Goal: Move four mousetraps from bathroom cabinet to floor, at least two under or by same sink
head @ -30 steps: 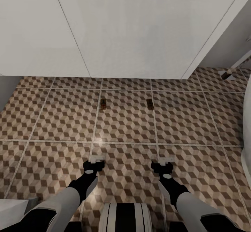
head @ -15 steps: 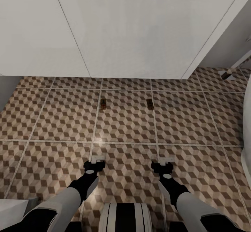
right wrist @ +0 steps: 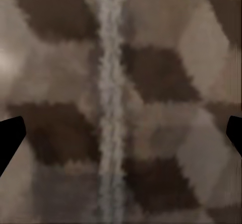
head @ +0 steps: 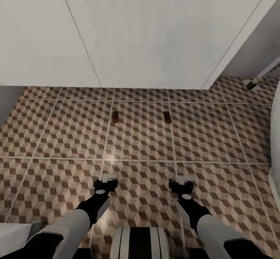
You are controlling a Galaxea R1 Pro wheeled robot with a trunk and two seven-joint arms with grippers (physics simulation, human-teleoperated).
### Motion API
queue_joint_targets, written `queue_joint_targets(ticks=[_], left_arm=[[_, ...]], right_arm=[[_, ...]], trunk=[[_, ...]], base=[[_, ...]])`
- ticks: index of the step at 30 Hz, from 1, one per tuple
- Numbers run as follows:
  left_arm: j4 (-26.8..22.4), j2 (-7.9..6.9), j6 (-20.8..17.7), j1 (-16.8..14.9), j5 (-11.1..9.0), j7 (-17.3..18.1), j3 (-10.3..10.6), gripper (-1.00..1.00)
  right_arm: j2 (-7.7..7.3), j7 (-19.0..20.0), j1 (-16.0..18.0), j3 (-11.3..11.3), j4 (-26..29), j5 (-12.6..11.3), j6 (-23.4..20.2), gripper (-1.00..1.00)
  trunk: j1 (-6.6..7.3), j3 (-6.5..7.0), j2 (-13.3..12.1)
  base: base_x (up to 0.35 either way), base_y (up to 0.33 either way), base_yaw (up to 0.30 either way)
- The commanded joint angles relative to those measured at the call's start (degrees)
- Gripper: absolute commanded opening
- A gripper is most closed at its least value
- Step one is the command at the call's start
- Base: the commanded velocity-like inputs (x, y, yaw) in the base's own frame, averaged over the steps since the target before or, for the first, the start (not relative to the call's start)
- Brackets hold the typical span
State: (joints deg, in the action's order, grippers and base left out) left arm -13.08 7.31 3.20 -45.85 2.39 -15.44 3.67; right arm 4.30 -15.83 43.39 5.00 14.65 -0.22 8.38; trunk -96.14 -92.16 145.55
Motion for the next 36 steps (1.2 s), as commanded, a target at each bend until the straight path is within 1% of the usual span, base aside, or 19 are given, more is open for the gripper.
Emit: queue_joint_targets(ticks=[1, 36], left_arm=[[0.1, -0.01, 0.1, 0.0, 0.2, -0.4, 0.4, 1.00], [0.3, -0.01, 0.0, 0.0, 0.2, -0.3, 0.5, 1.00]], right_arm=[[-0.01, -0.4, 0.0, 0.4, -0.1, 0.0, 0.1, 1.00], [0.00, -0.4, 0.1, 0.4, -0.1, 0.0, 0.1, 1.00]], trunk=[[0.03, 0.20, 0.0], [0.93, 7.96, -0.5]], base=[[0.000, 0.000, 0.000], [0.000, 0.000, 0.000]])
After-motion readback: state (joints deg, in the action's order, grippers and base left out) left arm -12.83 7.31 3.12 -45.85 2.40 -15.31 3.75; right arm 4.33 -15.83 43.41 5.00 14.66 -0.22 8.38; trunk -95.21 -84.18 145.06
